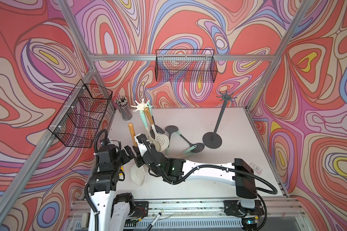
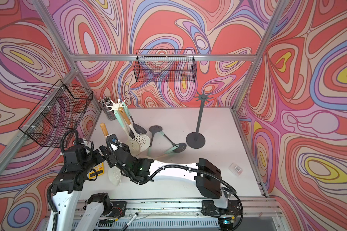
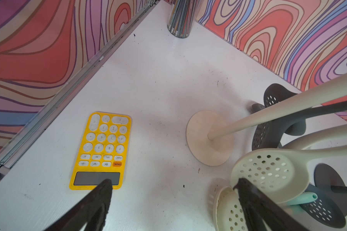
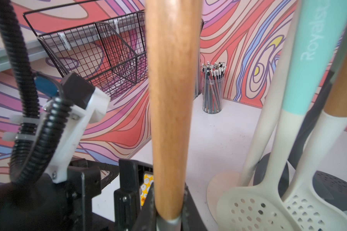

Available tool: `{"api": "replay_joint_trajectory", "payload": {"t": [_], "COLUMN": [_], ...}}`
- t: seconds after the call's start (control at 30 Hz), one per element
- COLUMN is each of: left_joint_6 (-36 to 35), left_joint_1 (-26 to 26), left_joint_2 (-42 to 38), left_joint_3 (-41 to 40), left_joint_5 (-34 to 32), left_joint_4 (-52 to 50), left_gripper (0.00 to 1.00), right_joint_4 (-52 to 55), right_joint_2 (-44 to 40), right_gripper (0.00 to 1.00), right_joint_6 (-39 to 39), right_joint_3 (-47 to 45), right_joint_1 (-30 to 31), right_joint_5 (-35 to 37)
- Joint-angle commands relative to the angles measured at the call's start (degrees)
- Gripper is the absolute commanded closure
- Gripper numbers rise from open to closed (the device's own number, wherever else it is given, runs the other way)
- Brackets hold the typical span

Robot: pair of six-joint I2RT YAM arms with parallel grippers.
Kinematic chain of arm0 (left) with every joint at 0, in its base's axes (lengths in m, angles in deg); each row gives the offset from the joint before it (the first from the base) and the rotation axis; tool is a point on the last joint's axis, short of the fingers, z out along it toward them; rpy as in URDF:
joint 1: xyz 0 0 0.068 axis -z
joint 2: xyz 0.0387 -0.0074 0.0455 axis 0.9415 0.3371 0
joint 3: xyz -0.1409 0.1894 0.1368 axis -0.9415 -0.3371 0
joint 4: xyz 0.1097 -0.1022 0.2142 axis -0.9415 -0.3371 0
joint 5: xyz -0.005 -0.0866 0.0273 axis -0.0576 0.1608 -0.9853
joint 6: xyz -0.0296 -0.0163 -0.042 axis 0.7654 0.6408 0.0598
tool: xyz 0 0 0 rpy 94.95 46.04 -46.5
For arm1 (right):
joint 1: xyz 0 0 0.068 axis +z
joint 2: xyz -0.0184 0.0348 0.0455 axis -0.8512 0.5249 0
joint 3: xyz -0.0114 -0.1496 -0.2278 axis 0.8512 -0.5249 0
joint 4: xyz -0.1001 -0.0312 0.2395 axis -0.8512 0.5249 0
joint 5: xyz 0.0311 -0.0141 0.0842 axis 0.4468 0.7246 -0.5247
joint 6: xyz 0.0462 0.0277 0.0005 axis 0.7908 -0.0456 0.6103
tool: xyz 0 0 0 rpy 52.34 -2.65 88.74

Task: Hang the skimmer on the kitchen utensil rack
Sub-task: Hang the skimmer on the rack.

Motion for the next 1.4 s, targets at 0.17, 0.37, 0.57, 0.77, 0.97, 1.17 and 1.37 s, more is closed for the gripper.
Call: {"api": "replay_joint_trajectory", "payload": {"t": [0.17,0.37,0.57,0.77,0.97,1.17,1.37], "left_joint_6": [0.2,0.0,0.2,0.4,0.4,0.5,0.7], "left_joint_1": [-0.4,-0.5,-0.5,-0.5,-0.4,0.0,0.0], "left_joint_2": [1.1,1.4,1.3,0.9,0.5,0.0,-0.3], "left_joint_3": [-0.5,-0.6,-0.7,-0.8,-0.8,-0.6,-0.7], "left_joint_5": [1.3,1.6,0.9,0.9,0.7,0.2,0.3], "left_joint_4": [1.4,1.4,1.3,1.2,1.4,1.1,1.3], "left_gripper": [0.00,0.00,0.00,0.00,0.00,0.00,0.00], "right_joint_4": [-2.1,-2.2,-2.6,-3.3,-3.9,-3.6,-4.2], "right_joint_2": [-0.1,-0.3,-0.3,0.6,1.8,3.3,4.3], "right_gripper": [1.00,1.00,1.00,1.00,1.00,1.00,1.00], "right_joint_6": [0.2,0.0,0.0,0.3,0.0,-0.8,-2.9], "right_joint_3": [0.6,0.2,-0.1,0.4,1.5,3.5,5.4], "right_joint_1": [-0.2,-0.3,-0.4,-0.8,-1.2,-2.7,-3.6], "right_joint_5": [-0.1,-0.2,-0.3,-0.1,0.1,-0.1,1.1]}}
